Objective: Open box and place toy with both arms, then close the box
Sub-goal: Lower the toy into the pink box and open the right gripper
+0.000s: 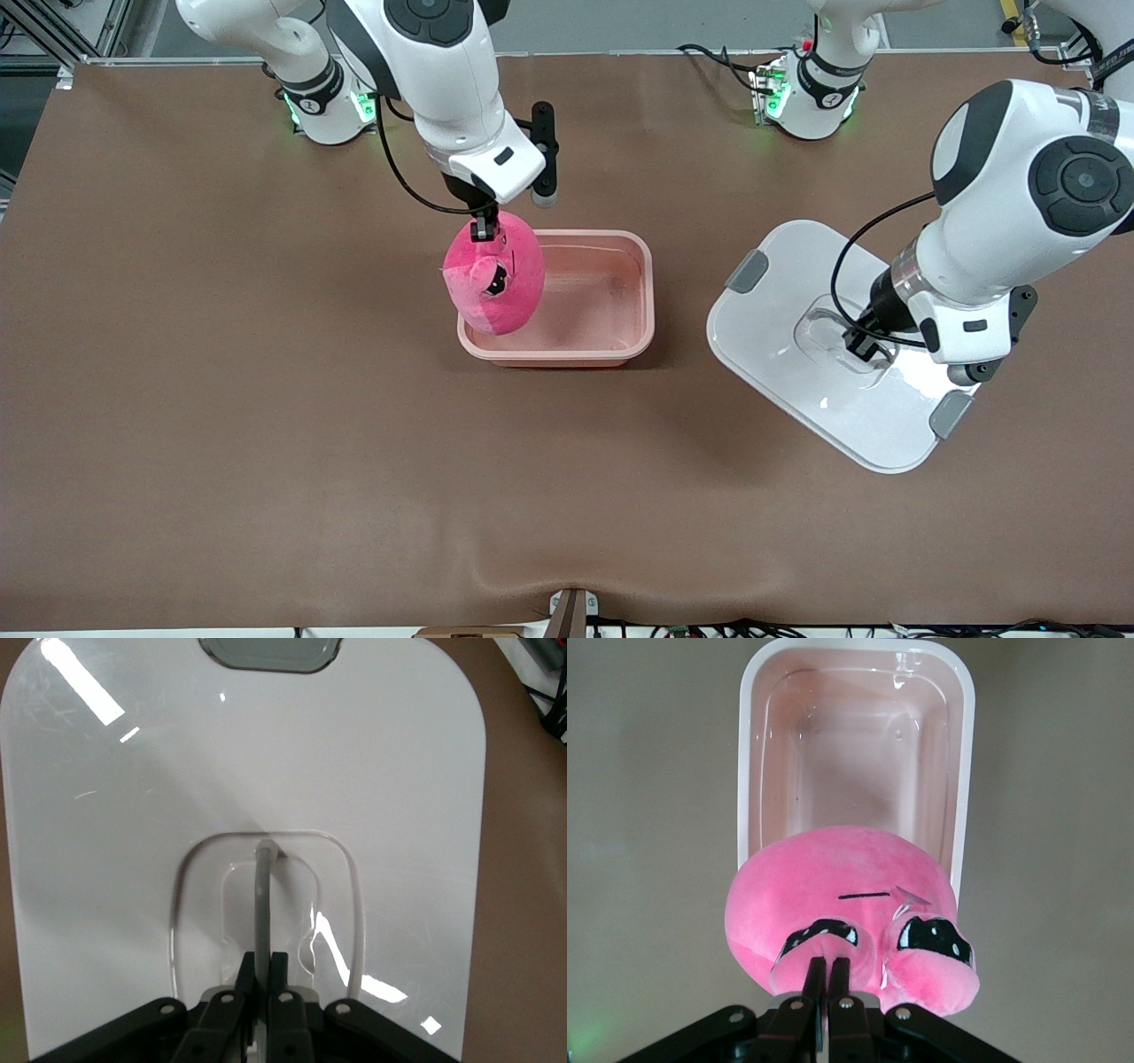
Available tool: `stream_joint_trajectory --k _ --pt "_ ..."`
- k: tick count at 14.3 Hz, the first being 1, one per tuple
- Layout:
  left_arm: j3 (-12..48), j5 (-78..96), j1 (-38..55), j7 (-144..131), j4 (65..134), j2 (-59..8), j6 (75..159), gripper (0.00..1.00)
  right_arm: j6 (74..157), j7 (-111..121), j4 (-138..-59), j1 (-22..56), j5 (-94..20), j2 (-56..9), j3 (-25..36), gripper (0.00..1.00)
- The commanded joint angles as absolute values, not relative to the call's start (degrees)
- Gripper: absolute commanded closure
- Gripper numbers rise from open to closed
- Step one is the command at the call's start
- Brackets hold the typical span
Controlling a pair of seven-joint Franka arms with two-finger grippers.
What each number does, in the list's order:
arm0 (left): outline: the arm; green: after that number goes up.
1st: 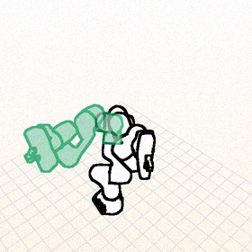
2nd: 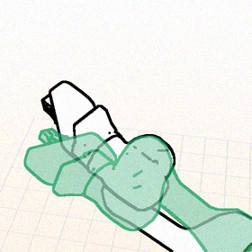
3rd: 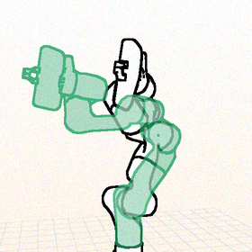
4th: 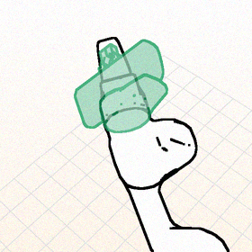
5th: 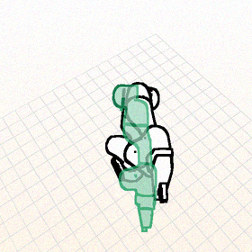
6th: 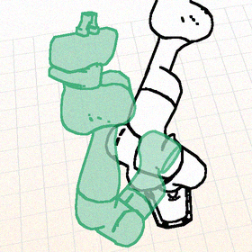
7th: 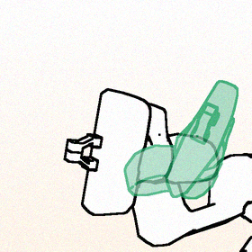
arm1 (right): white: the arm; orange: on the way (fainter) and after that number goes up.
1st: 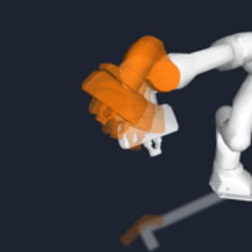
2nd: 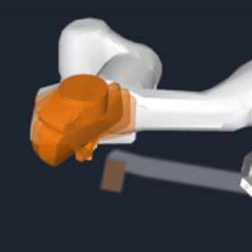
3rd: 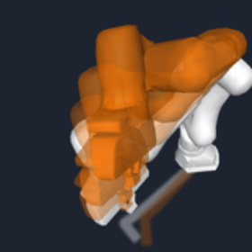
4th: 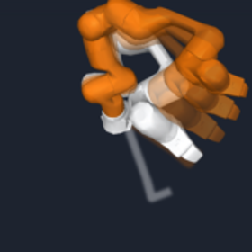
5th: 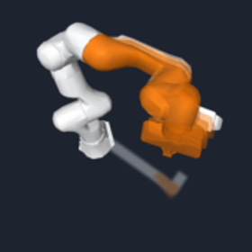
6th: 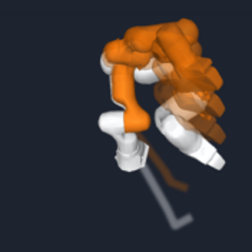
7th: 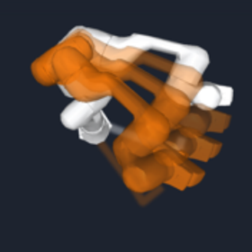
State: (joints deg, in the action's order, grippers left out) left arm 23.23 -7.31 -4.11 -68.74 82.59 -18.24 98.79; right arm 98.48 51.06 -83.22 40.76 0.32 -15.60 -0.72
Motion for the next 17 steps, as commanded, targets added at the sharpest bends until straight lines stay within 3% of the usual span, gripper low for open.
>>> stream_joint_trajectory --k 1,12,13,17 --pt "23.4 -6.1 -4.8 -65.7 82.4 -16.8 96.6 1.0 99.2 51.8 -83.5 41.7 1.7 -15.8 0.1 1.0" --pt "23.6 -4.4 -4.9 -63.1 82.4 -16.1 94.0 1.0 101.9 53.2 -86.3 42.1 2.2 -15.8 0.1 1.0" --pt "23.6 -4.4 -4.9 -62.6 82.4 -15.9 93.9 1.0 101.9 53.2 -86.3 42.1 2.2 -15.8 0.1 0.95" --pt "23.6 -4.3 -5.0 -62.1 82.5 -15.5 93.1 1.0 101.8 53.3 -86.2 42.1 2.9 -15.8 0.1 0.27"
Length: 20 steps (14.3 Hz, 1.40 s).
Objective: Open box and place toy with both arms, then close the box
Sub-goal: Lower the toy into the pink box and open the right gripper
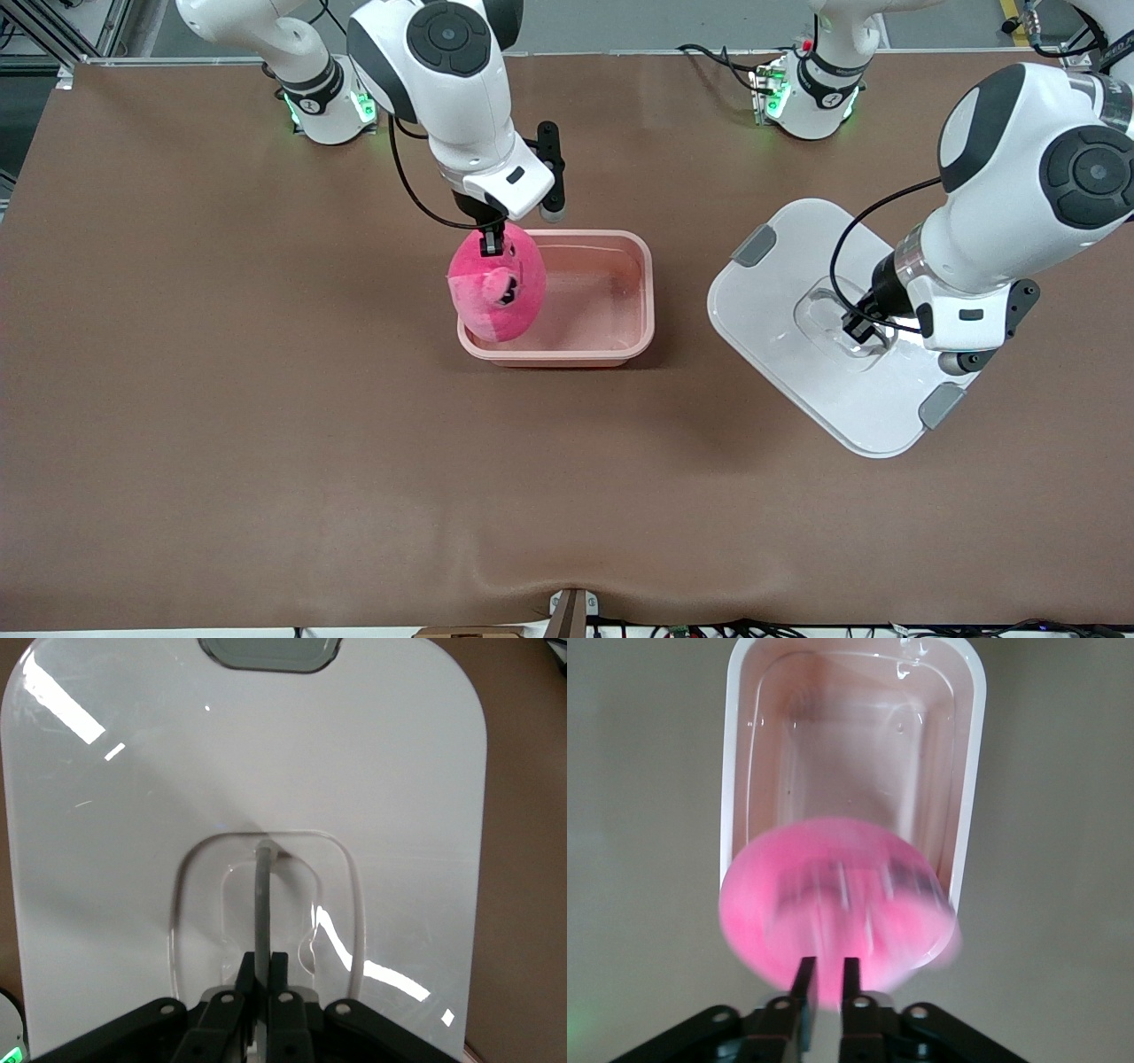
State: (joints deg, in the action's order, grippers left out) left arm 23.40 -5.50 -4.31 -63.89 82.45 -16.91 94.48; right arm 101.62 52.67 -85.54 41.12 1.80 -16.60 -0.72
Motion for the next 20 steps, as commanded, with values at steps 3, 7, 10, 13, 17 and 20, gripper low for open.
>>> stream_joint_trajectory --k 3,7,10,13,17,20 --pt "23.6 -4.3 -5.0 -62.0 82.5 -15.5 92.7 1.0 101.9 54.9 -86.0 42.0 2.9 -15.8 0.1 0.0" --pt "23.6 -4.3 -5.0 -61.4 82.4 -15.4 92.3 1.0 102.0 55.0 -85.9 41.2 3.1 -15.4 0.5 0.0" --pt "23.6 -4.3 -5.9 -58.4 82.4 -14.8 91.8 1.0 101.1 54.2 -86.0 39.0 3.3 -14.6 0.9 0.0" --pt "23.3 -4.4 -6.0 -55.2 82.4 -14.3 91.1 1.0 97.7 53.9 -85.8 34.0 3.3 -12.3 0.9 0.0" --pt "23.3 -4.5 -8.3 -48.4 82.4 -12.5 89.9 1.0 93.9 48.4 -85.6 29.6 3.2 -9.5 0.9 0.0" --pt "23.2 -5.3 -9.0 -45.6 82.4 -12.0 88.3 1.0 89.8 44.7 -85.3 27.0 3.3 -8.2 1.1 0.0"
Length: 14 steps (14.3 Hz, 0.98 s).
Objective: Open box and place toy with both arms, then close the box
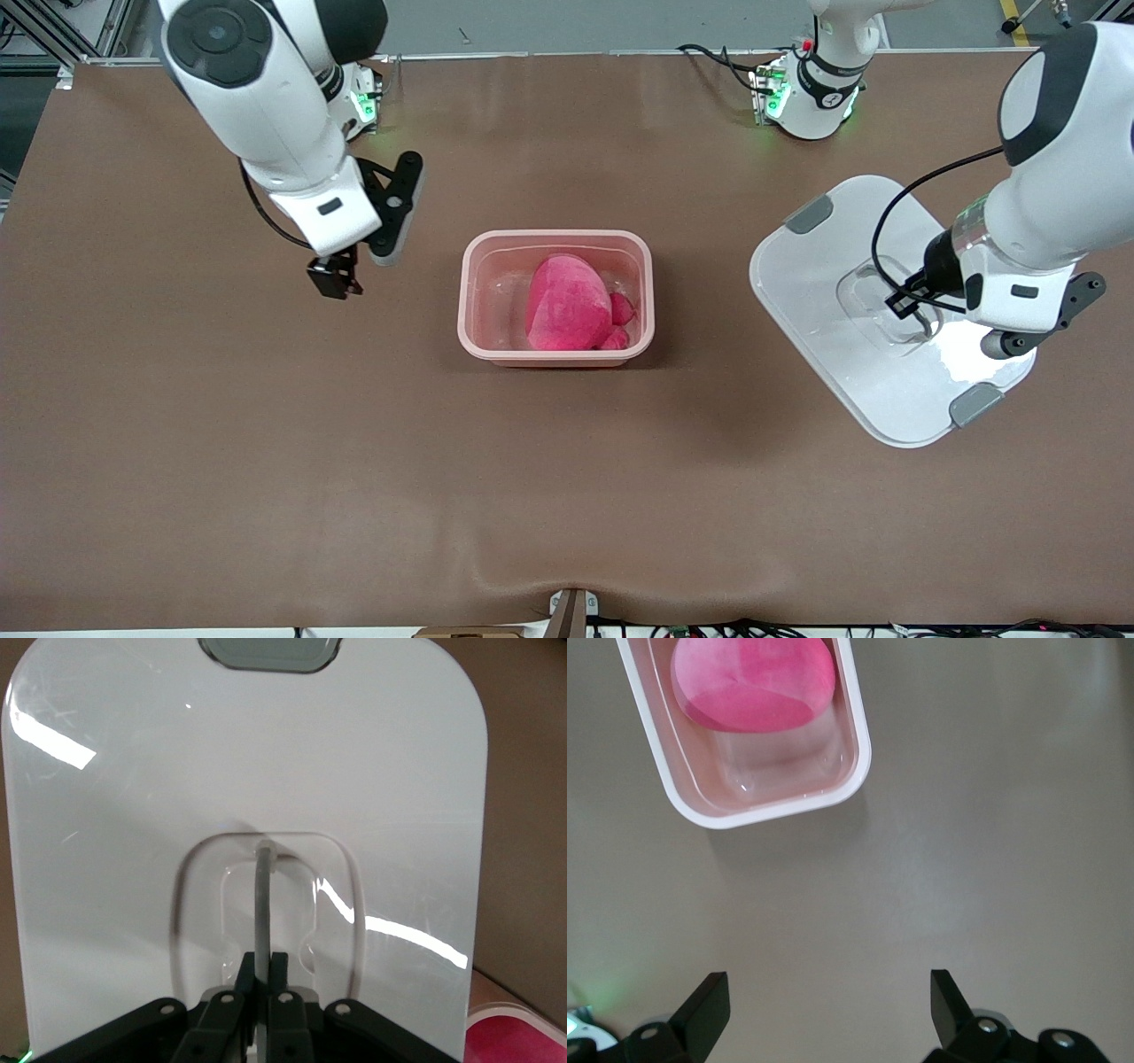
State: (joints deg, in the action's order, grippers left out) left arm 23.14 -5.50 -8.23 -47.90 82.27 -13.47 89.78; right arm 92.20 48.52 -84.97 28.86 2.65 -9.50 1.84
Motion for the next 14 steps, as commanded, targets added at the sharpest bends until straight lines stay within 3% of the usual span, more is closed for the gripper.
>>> stream_joint_trajectory --k 1,10,14 --pt "23.3 -5.4 -9.5 -45.2 82.4 -11.9 88.1 1.0 88.1 41.8 -85.0 26.0 3.3 -8.0 1.1 0.0" --pt "23.1 -5.0 -12.0 -34.5 83.1 -8.5 85.4 1.0 84.1 22.8 -85.3 16.5 2.7 -3.4 0.2 0.0" --pt "24.1 -4.2 -11.3 -39.5 83.6 -8.8 85.2 1.0 84.5 21.3 -85.7 8.7 2.1 -1.2 0.4 0.0"
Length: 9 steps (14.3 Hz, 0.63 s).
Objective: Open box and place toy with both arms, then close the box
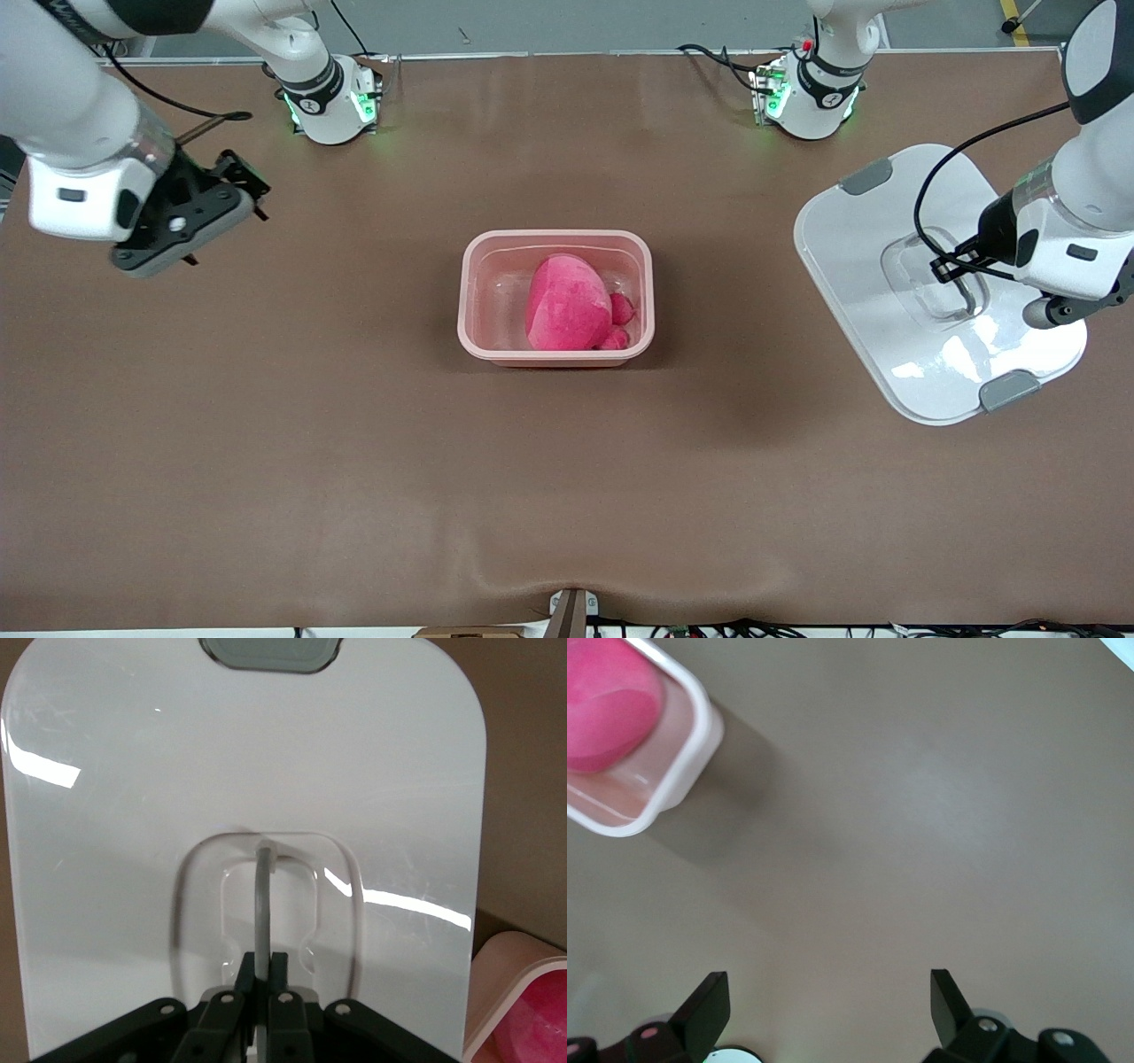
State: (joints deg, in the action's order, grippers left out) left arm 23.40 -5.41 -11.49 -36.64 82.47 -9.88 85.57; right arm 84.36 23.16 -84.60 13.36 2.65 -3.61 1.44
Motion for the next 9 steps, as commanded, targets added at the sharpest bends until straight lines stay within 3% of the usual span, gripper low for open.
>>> stream_joint_trajectory --k 1,9 --pt "25.5 -4.0 -10.0 -44.0 83.4 -9.4 85.6 1.0 84.1 17.1 -85.9 7.1 2.1 -0.6 0.6 0.0" --pt "27.2 -4.0 2.7 -76.6 83.3 -13.1 92.4 1.0 84.6 -4.8 -88.7 -1.0 2.1 0.1 0.7 0.0"
